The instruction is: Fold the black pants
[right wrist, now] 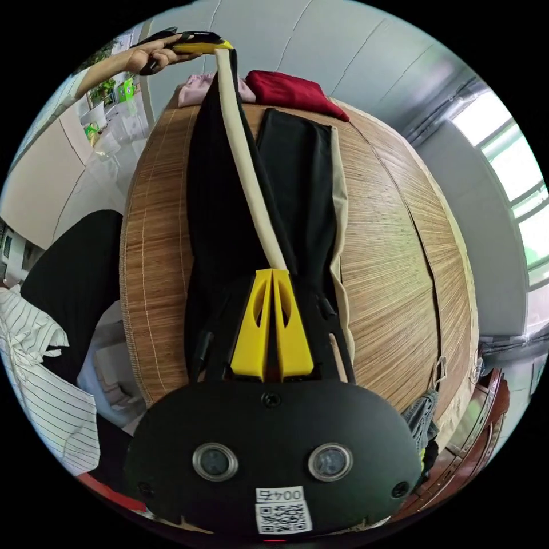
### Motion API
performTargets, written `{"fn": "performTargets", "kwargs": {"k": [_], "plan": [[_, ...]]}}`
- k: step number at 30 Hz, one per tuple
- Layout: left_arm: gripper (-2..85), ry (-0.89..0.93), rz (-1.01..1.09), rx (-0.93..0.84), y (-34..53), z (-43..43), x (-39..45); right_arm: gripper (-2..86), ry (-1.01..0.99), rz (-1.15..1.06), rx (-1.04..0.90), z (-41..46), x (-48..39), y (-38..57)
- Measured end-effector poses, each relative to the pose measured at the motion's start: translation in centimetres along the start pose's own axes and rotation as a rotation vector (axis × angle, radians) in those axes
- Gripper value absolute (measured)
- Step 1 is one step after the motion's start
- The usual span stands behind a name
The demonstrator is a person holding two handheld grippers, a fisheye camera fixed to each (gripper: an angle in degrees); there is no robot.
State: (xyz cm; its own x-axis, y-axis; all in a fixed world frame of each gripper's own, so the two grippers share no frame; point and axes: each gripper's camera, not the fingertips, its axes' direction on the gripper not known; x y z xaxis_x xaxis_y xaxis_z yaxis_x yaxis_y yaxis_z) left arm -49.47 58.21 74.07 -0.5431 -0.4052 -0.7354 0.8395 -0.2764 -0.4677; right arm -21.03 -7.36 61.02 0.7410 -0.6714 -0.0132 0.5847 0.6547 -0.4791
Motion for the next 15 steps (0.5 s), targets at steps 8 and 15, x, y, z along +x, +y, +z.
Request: {"fn": "performTargets", "kwargs": {"k": [8,15], "plan": [[2.7,-0.108,0.057,0.026,-6.8,8.3,7.0,-0.8,-0.053,0.285,0.088,-2.1,7.9,4.3],[3.1,-0.290,0.073,-0.081,-11.5,21.7,7.9,-0.7,-0.090,0.350,0.072,-0.3,9.9,8.8]]}}
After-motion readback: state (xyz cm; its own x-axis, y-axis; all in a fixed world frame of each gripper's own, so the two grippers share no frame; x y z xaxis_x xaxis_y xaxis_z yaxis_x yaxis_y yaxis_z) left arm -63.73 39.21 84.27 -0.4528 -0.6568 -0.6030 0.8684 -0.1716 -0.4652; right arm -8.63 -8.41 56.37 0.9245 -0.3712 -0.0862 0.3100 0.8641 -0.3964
